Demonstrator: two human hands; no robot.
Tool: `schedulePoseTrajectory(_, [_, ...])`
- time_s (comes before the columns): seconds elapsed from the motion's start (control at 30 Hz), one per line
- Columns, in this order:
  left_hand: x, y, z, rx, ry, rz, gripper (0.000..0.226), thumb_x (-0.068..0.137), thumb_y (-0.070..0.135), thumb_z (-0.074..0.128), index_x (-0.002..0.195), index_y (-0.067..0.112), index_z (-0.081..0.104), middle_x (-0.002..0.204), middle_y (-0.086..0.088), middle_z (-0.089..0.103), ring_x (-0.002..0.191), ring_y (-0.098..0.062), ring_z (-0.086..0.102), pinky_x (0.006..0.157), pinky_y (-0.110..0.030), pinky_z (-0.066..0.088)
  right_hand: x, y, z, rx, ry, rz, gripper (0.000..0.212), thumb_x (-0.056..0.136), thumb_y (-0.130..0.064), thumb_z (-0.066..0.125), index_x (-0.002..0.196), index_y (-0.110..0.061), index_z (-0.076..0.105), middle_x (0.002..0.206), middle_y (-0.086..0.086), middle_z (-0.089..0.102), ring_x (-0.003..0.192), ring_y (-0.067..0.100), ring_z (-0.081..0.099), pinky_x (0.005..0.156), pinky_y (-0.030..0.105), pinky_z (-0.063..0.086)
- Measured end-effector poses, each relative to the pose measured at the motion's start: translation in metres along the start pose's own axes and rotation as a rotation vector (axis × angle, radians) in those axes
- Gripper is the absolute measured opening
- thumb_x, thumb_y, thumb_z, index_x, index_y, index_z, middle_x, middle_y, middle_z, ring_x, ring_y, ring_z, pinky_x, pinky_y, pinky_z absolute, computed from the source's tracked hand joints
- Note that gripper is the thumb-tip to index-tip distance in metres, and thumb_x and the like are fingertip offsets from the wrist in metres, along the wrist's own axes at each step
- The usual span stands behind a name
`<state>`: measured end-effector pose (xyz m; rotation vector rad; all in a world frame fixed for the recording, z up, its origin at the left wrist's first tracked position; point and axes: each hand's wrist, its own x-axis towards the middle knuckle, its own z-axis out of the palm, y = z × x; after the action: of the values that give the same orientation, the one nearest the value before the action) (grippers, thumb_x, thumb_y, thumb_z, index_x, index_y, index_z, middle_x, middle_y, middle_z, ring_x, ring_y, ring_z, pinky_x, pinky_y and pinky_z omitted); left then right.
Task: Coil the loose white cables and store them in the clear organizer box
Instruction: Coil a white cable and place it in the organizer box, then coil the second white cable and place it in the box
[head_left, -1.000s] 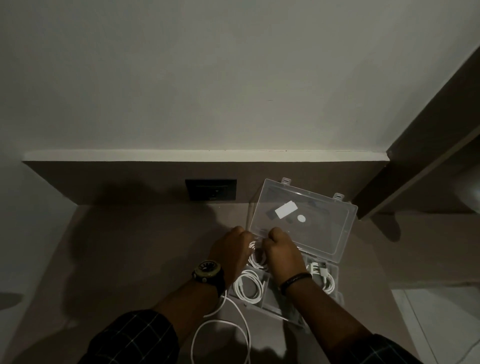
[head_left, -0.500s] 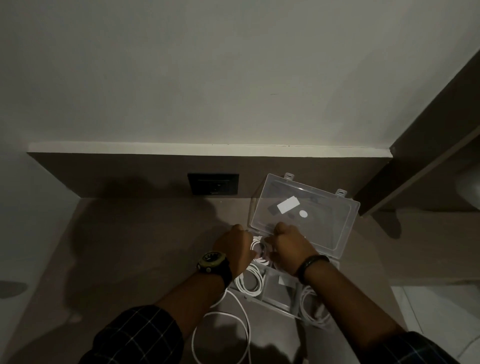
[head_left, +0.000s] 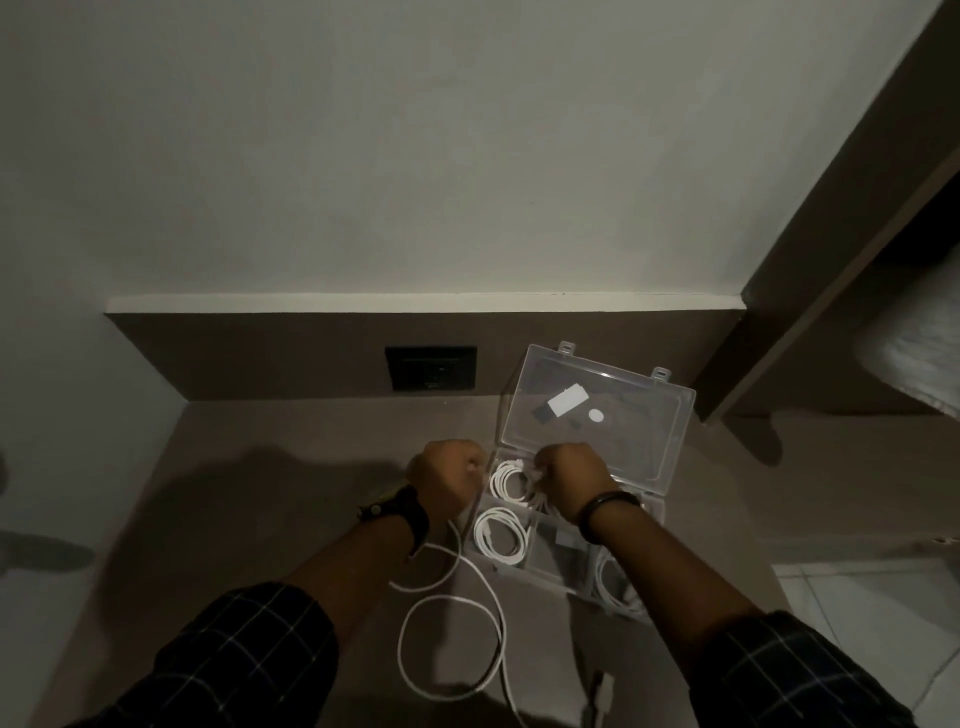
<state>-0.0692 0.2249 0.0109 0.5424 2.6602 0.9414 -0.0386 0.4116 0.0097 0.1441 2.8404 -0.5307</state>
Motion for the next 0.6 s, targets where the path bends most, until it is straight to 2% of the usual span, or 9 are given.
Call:
schedulePoseTrajectory(0.07, [-0.012,-0.003,-0.006,-0.033,0.034,-0.006,0.023,0.085,0.015,0.053,0.088,0.002,0.072,0.096,-0.017,0.073,0.093,-0.034,0.065,0.083,-0.039,0.051,-0.014,0.0,-0.01,0.115,0.079,0.051,0.017,0.086,-0.012,0.059,0.096,-0.007,0.071,0.1,0.016,0.071,0.095,0.033,0.064,0.084,0.034,0.05])
schedulePoseTrajectory(0.13, [-0.026,0.001,-0.006,-0.063,0.056,-0.004,0.014,0.084,0.007,0.059,0.085,0.003,0.072,0.094,-0.016,0.074,0.092,-0.033,0.066,0.083,-0.038,0.051,-0.034,0.003,-0.02,0.157,0.097,0.09,0.017,0.086,-0.021,0.062,0.082,-0.008,0.071,0.087,0.014,0.072,0.086,0.031,0.065,0.079,0.035,0.052])
schedulePoseTrajectory(0.2, [-0.041,0.01,0.002,-0.094,0.056,0.014,0.012,0.083,0.008,0.061,0.082,0.004,0.072,0.091,-0.014,0.074,0.089,-0.03,0.066,0.082,-0.038,0.051,-0.061,0.008,-0.026,0.075,-0.029,0.124,0.029,0.082,-0.033,0.065,0.062,-0.012,0.063,0.07,0.01,0.066,0.075,0.03,0.064,0.07,0.033,0.052])
schedulePoseTrajectory(0.3, [-0.068,0.028,0.026,-0.122,-0.021,0.057,0.01,0.081,0.012,0.064,0.077,0.011,0.074,0.087,-0.008,0.076,0.087,-0.025,0.068,0.082,-0.034,0.053,-0.108,0.014,-0.016,0.037,-0.259,0.216,0.03,0.074,-0.038,0.072,0.062,-0.011,0.064,0.063,0.006,0.067,0.06,0.021,0.068,0.056,0.029,0.052])
schedulePoseTrajectory(0.37, [-0.085,0.035,0.05,-0.07,-0.11,0.098,0.01,0.081,0.018,0.065,0.079,0.014,0.074,0.088,-0.006,0.076,0.088,-0.023,0.069,0.082,-0.033,0.053,-0.134,0.021,-0.002,0.11,-0.295,0.305,0.034,0.069,-0.038,0.076,0.051,-0.015,0.059,0.042,-0.004,0.059,0.036,0.011,0.059,0.041,0.024,0.05])
schedulePoseTrajectory(0.4, [-0.091,0.036,0.06,-0.04,-0.155,0.111,0.011,0.082,0.021,0.064,0.082,0.015,0.074,0.091,-0.006,0.076,0.09,-0.023,0.068,0.083,-0.033,0.053,-0.142,0.025,0.004,0.127,-0.31,0.343,0.036,0.068,-0.04,0.077,0.05,-0.015,0.058,0.036,-0.004,0.057,0.032,0.01,0.057,0.037,0.022,0.049])
schedulePoseTrajectory(0.47, [-0.103,0.037,0.08,0.013,-0.235,0.138,0.016,0.084,0.025,0.06,0.087,0.016,0.073,0.098,-0.006,0.076,0.096,-0.025,0.067,0.086,-0.036,0.052,-0.158,0.033,0.017,0.166,-0.348,0.417,0.039,0.063,-0.048,0.078,0.059,-0.011,0.067,0.043,-0.001,0.066,0.038,0.013,0.063,0.039,0.022,0.051])
schedulePoseTrajectory(0.53, [-0.112,0.036,0.097,0.065,-0.3,0.152,0.02,0.087,0.025,0.056,0.092,0.015,0.072,0.104,-0.007,0.074,0.101,-0.027,0.065,0.089,-0.037,0.05,-0.174,0.037,0.034,0.142,-0.416,0.414,0.048,0.061,-0.057,0.075,0.082,-0.013,0.072,0.076,0.005,0.076,0.063,0.02,0.072,0.056,0.027,0.057])
schedulePoseTrajectory(0.6, [-0.12,0.037,0.11,0.142,-0.362,0.16,0.023,0.09,0.023,0.052,0.096,0.011,0.071,0.109,-0.01,0.072,0.106,-0.03,0.062,0.092,-0.038,0.048,-0.188,0.034,0.053,0.078,-0.454,0.382,0.049,0.067,-0.056,0.069,0.1,-0.019,0.067,0.103,0.007,0.072,0.088,0.025,0.069,0.068,0.027,0.051])
